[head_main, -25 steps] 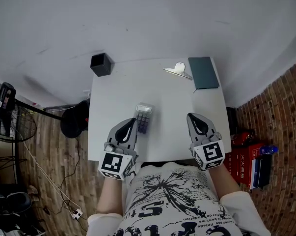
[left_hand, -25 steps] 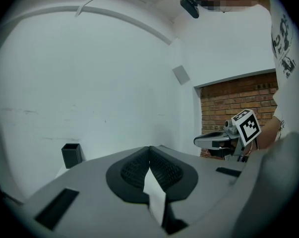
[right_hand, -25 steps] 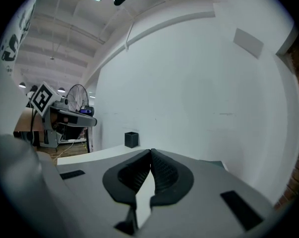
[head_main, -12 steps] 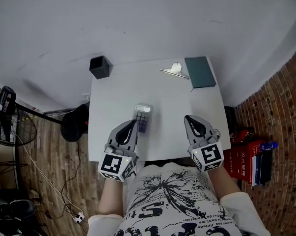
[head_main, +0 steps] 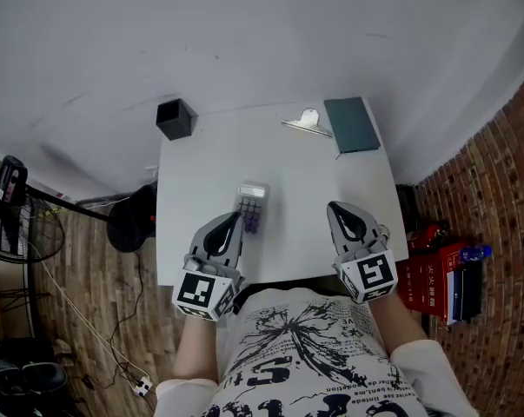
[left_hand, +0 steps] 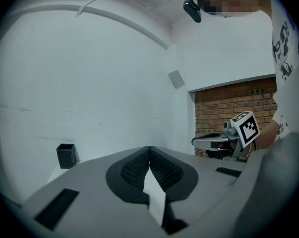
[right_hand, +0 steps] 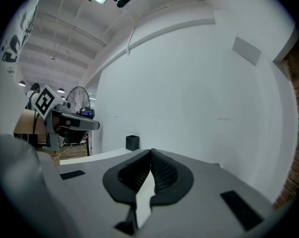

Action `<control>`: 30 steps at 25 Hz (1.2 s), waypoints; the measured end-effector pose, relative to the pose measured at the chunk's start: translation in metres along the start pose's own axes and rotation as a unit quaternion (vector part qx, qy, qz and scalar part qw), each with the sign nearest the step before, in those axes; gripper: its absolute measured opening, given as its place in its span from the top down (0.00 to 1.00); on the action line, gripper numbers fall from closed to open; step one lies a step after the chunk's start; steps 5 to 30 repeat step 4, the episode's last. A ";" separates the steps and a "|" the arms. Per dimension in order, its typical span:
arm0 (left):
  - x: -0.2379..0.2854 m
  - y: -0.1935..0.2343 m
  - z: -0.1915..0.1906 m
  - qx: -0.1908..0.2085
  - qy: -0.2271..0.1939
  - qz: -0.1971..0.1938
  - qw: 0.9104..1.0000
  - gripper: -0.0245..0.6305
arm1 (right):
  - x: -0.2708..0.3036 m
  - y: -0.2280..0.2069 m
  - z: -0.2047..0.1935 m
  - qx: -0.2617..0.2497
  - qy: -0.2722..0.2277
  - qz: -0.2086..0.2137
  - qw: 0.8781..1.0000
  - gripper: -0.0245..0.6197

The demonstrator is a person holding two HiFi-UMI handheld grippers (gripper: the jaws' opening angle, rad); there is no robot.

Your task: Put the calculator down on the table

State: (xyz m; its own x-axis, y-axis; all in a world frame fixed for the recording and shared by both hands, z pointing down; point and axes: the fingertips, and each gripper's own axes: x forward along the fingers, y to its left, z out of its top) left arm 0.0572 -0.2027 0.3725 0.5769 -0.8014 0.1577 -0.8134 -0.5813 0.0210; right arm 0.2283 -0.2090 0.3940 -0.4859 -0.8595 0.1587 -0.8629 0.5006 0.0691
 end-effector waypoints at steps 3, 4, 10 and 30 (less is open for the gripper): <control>0.002 0.000 -0.002 0.005 0.004 -0.001 1.000 0.94 | 0.001 0.001 -0.001 -0.001 0.000 0.001 1.000 0.94; 0.003 0.000 -0.002 0.006 0.005 -0.001 1.000 0.94 | 0.002 0.001 -0.001 -0.002 0.000 0.001 1.000 0.94; 0.003 0.000 -0.002 0.006 0.005 -0.001 1.000 0.94 | 0.002 0.001 -0.001 -0.002 0.000 0.001 1.000 0.94; 0.003 0.000 -0.002 0.006 0.005 -0.001 1.000 0.94 | 0.002 0.001 -0.001 -0.002 0.000 0.001 1.000 0.94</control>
